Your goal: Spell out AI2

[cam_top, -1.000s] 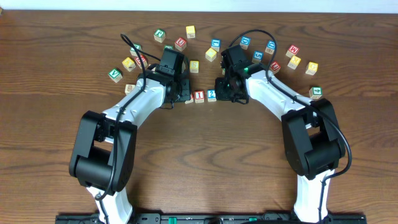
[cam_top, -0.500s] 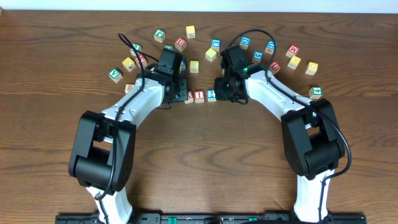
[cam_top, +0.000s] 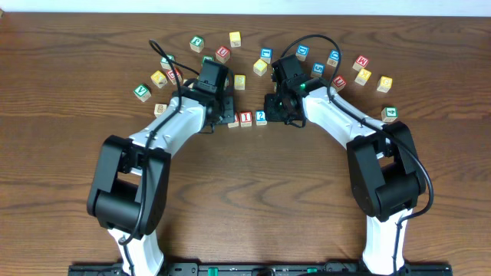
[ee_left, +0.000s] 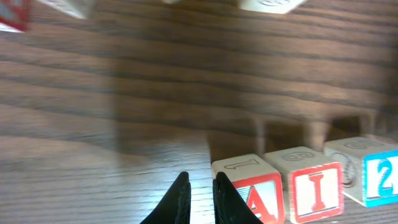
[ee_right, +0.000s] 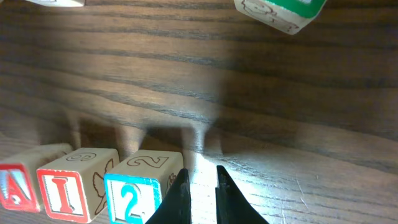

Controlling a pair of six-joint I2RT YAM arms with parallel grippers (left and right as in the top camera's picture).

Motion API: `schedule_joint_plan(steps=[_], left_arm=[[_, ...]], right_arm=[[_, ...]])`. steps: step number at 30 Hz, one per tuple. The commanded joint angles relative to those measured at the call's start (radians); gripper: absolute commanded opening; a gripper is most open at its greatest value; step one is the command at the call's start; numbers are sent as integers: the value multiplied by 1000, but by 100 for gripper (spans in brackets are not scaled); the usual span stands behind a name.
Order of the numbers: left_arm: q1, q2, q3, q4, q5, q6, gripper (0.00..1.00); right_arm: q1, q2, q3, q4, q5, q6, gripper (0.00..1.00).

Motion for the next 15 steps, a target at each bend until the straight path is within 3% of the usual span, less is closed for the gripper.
schedule_joint_plan(steps=[1, 15], left_arm=[[-28, 40, 3, 9, -9, 13, 14], [-29, 59, 3, 27, -9, 13, 14]], right_arm=[[8, 10, -7, 4, 8, 0, 9], [22, 10, -7, 9, 8, -16, 9]])
